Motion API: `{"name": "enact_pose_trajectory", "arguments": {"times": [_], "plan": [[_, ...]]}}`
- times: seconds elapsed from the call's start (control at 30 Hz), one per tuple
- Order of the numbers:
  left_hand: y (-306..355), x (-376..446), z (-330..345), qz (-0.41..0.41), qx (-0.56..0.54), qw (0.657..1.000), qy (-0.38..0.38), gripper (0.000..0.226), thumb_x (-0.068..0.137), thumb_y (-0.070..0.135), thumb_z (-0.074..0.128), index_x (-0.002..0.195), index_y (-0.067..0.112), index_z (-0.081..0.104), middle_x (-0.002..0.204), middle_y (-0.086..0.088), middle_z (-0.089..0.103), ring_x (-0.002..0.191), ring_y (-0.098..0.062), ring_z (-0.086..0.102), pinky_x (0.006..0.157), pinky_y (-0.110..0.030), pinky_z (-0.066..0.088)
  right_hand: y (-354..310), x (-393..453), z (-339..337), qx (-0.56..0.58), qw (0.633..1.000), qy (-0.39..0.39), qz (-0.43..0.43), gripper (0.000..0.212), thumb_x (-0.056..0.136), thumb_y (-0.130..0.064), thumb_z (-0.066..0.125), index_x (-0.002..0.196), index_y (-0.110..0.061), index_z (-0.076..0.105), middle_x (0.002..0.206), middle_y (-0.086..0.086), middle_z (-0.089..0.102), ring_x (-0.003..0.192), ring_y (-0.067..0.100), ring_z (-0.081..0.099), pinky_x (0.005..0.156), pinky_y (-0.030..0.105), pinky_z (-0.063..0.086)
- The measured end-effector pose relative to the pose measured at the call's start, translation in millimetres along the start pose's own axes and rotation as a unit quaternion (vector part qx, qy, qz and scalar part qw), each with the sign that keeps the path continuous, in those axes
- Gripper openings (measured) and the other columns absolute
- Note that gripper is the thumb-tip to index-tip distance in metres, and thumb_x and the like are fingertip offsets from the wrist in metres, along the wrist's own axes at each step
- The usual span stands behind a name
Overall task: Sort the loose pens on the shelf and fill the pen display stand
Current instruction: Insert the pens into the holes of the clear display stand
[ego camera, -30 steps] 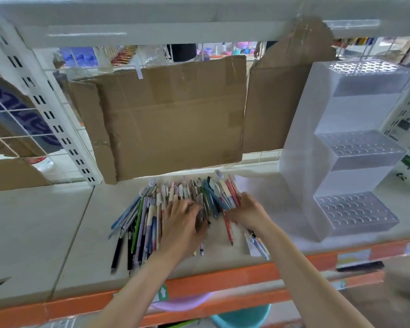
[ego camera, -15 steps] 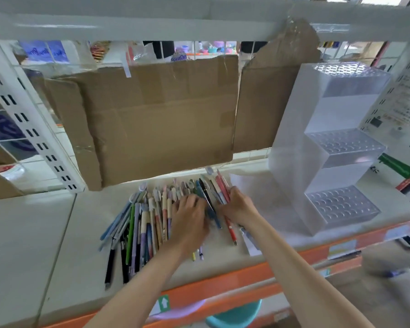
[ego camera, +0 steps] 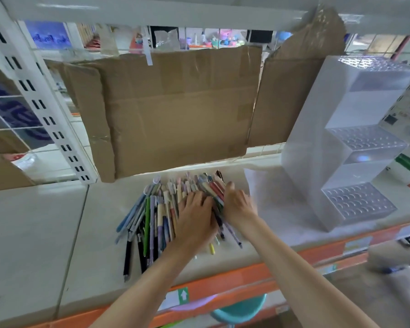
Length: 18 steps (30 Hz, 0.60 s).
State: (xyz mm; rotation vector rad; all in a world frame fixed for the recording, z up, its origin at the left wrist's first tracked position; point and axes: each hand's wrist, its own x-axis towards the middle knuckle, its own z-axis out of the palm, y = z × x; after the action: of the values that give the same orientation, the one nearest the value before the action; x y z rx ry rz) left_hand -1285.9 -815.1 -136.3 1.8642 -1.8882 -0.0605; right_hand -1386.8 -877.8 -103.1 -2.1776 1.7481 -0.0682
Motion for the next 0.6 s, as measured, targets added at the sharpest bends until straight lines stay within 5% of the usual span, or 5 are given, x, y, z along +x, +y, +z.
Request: {"name": "enact_pose_trajectory", "arguments": {"times": [0.17,0.33,0.43,0.5,0.6], "plan": [[-3.2,-1.5,-0.4,0.011,0.001,1.000,0.011,0.022,0.086,0.022,0.044,0.101,0.017,0.059,0.109,0.001,0.051,0.111,-0.019,0.042,0.100,-0.031,0.030,0.3,0.1,0.5,-0.009,1.000,0.003,0.006,0.024,0.087,-0.003,0.051,0.104,-0.010,0.035,0.104,0.014,0.060,0.097,0.034,0.059,0.077,0.038,0.050],[-3.1,-3.7,-4.0,0.032,0.015,0.999,-0.003,0.026,0.088,0.025,0.043,0.108,0.015,0.057,0.113,-0.002,0.049,0.113,-0.020,0.041,0.100,-0.031,0.028,11.2,1.3,-5.1,0.027,0.998,-0.011,0.049,0.036,0.081,-0.013,0.064,0.100,-0.013,0.034,0.098,0.008,0.056,0.087,0.028,0.054,0.066,0.033,0.041],[-0.3,-4.7,-8.0,0.035,-0.023,0.999,0.005,0.022,0.089,0.020,0.048,0.107,0.010,0.058,0.110,-0.004,0.050,0.109,-0.021,0.043,0.094,-0.028,0.029,23.7,-0.2,-8.3,0.163,0.983,-0.020,0.081,0.033,0.078,-0.017,0.066,0.100,-0.013,0.042,0.086,0.002,0.053,0.076,0.021,0.054,0.058,0.026,0.040],[10.4,-5.7,-10.7,0.013,-0.122,0.992,0.007,0.020,0.088,0.010,0.053,0.107,0.007,0.058,0.108,-0.005,0.052,0.105,-0.019,0.045,0.088,-0.021,0.030,33.7,-7.8,-12.4,0.365,0.928,-0.019,0.076,0.019,0.080,-0.005,0.060,0.093,-0.011,0.049,0.077,0.003,0.057,0.067,0.017,0.056,0.052,0.022,0.042],[40.0,-1.4,-7.5,-0.083,-0.337,0.938,-0.008,0.012,0.092,0.008,0.051,0.102,0.010,0.058,0.100,-0.003,0.060,0.094,-0.016,0.055,0.082,-0.022,0.041,47.8,-26.9,-21.1,0.619,0.783,0.019,0.060,0.012,0.081,0.009,0.056,0.080,-0.003,0.055,0.063,0.009,0.057,0.053,0.017,0.056,0.049,0.025,0.047]]}}
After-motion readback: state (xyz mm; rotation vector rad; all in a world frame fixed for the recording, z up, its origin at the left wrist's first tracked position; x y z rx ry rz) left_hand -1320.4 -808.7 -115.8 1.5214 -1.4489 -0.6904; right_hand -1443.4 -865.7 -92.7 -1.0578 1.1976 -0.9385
